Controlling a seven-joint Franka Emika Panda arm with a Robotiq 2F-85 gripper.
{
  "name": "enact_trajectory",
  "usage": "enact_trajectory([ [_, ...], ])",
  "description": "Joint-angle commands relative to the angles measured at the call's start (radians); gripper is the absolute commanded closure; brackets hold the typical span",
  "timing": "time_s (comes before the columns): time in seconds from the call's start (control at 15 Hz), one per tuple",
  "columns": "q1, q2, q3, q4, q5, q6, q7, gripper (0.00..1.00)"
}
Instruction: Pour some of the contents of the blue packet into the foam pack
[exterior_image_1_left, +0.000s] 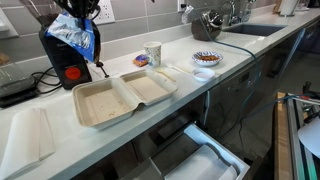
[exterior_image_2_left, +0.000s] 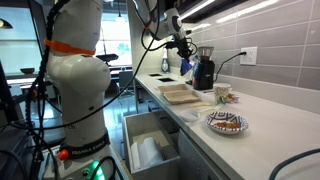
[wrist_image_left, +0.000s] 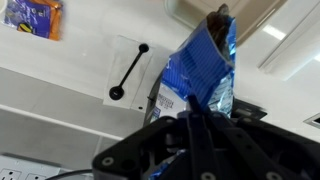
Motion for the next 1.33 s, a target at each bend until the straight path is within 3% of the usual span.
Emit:
enact_trajectory([
  [0.0, 0.007, 0.019, -0.009, 0.002, -0.016, 0.042, 0.017, 1.0],
  [1.27, 0.028, 0.005, -0.017, -0.049, -0.037, 0.134, 0.033, 1.0],
])
